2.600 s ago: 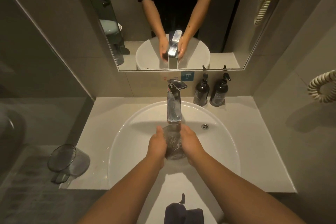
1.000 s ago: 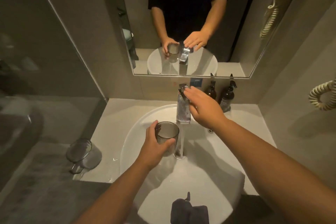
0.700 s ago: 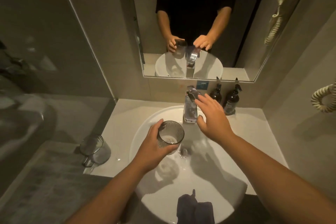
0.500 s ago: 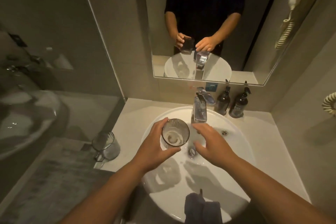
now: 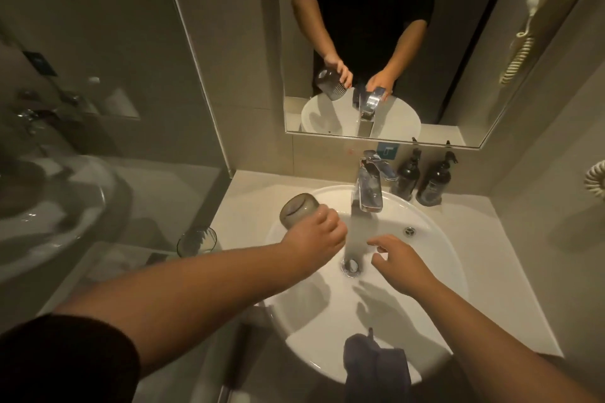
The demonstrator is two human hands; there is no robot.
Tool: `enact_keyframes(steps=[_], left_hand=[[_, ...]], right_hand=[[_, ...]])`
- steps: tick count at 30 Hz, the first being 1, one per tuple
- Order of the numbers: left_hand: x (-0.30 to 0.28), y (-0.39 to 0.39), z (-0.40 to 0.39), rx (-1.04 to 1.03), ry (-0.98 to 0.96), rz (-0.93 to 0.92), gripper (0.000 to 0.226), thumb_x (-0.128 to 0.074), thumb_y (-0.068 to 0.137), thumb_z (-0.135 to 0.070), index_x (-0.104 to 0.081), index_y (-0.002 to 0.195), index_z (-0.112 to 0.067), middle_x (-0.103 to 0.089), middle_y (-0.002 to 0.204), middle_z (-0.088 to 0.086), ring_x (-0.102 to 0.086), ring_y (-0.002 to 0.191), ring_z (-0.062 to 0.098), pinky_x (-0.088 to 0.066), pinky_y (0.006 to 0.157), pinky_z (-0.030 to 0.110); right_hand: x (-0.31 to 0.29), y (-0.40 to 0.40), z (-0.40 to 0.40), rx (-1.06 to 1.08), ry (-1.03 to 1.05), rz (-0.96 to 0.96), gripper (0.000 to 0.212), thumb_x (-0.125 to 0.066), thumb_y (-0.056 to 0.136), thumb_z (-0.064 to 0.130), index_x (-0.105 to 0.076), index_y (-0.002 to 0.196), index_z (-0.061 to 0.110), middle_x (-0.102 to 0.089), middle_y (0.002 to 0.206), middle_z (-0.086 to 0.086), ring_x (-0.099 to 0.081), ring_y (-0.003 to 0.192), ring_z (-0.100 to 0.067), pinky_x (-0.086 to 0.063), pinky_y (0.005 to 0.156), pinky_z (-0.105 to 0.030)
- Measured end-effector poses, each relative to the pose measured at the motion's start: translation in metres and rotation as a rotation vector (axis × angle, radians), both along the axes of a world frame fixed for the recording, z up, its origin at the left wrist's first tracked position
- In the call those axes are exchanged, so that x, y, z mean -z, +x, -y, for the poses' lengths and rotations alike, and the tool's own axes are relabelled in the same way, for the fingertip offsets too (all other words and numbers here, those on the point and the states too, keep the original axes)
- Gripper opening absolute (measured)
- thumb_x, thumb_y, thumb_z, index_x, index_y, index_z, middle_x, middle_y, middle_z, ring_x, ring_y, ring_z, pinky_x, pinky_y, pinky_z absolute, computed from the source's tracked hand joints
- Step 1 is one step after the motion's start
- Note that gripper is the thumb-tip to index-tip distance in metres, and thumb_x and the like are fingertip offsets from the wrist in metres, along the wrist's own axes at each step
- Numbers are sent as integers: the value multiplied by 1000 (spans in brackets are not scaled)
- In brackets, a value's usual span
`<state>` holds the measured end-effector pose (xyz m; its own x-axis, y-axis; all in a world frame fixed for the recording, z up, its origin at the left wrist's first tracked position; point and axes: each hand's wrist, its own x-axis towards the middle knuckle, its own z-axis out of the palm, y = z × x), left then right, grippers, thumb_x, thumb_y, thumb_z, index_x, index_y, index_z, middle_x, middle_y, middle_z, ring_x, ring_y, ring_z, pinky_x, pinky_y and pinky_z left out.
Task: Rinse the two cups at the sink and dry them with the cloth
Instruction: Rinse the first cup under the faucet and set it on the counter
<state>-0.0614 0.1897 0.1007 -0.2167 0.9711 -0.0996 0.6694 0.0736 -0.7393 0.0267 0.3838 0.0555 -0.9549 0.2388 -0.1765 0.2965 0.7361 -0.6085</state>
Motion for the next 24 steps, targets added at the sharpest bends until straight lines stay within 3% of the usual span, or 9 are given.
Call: enact_keyframes(steps=[3,6,9,12,14,15,17,21,24], left_hand=[[-1,5,-19,-2,-237,-37,52,-60,93,-28,-45,140,-14,-45,145,8,-42,133,39,-29,113,52],[8,-2,-23,23,-208,-6,48,-70,85,-30,-55,130,-21,-54,133,3,-50,123,36,-34,109,53],[6,-11,-11,-39,144,282,40,-77,69,-25,-62,106,-21,-61,103,-1,-58,93,28,-41,85,43],[8,-20,17,-410,621,923,74,-80,73,-41,-45,136,-24,-51,135,-2,-49,123,23,-40,102,39],[5,-20,38,-584,959,1312,83,-84,74,-38,-40,142,-24,-46,137,-6,-47,126,15,-40,104,27],[5,-20,49,-622,1100,1414,83,-85,75,-33,-39,143,-24,-45,134,-8,-48,124,12,-41,99,19],[7,-24,67,-689,1274,1510,81,-84,77,-24,-38,144,-26,-46,134,-8,-49,121,8,-40,94,11],[12,-44,97,-775,1405,1582,86,-84,77,-19,-36,148,-26,-48,143,-5,-52,126,10,-45,107,27],[14,-66,118,-807,1400,1628,91,-84,77,-15,-32,152,-23,-46,147,-4,-52,129,8,-43,112,30]], right_hand=[[6,8,-6,47,-6,36,33,-51,92,15,-61,124,18,-57,131,1,-57,112,-16,-42,90,-25],[10,15,-11,78,0,72,34,-51,93,14,-61,124,18,-57,132,0,-57,112,-16,-41,91,-25],[10,16,-11,75,1,98,35,-51,93,15,-61,126,18,-57,133,0,-57,114,-16,-41,93,-25],[6,9,0,41,-69,86,38,-57,91,18,-58,129,21,-59,131,3,-59,111,-13,-45,94,-26],[0,-2,18,-22,-194,50,47,-65,87,22,-53,132,26,-59,129,6,-59,108,-10,-49,95,-31],[-5,-11,30,-64,-258,34,56,-68,85,23,-48,136,28,-57,130,9,-59,109,-9,-51,94,-33],[-16,-34,55,-159,-320,1,71,-73,82,27,-37,143,32,-51,132,14,-57,110,-6,-52,91,-31],[-33,-86,100,-265,-305,-98,81,-79,78,27,-34,145,30,-53,132,12,-60,105,-9,-52,85,-28],[-35,-119,121,-281,-253,-129,86,-80,76,24,-31,146,29,-54,125,12,-60,103,-12,-47,84,-25]])
